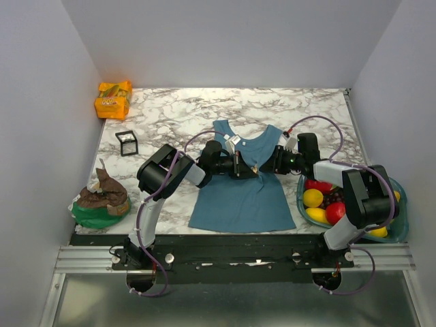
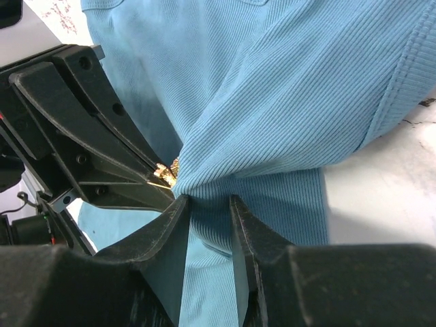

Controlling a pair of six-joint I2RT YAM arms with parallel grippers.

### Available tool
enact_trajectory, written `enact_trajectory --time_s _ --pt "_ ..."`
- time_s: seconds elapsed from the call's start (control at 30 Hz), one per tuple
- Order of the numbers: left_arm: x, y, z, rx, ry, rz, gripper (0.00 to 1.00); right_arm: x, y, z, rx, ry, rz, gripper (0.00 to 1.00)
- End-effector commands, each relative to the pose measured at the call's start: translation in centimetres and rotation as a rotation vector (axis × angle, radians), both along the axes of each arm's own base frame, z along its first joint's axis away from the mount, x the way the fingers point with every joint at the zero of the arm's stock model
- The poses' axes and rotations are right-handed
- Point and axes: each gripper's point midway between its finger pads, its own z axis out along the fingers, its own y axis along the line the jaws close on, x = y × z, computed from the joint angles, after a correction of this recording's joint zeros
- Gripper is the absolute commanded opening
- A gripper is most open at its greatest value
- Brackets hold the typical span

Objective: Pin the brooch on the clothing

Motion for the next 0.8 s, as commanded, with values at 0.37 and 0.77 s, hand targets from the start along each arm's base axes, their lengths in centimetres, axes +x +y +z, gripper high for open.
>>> enact_trajectory --time_s 0.37,0.77 --pt "0.02 -0.91 1.52 -0.011 -0.064 -0.042 0.00 0.94 1.13 1.45 0.036 -0.051 0.062 0.40" --pt "-0.27 -0.92 1.60 -0.009 -0.072 -0.066 0.00 1.44 1.22 1.41 0.028 -0.071 0.087 0.39"
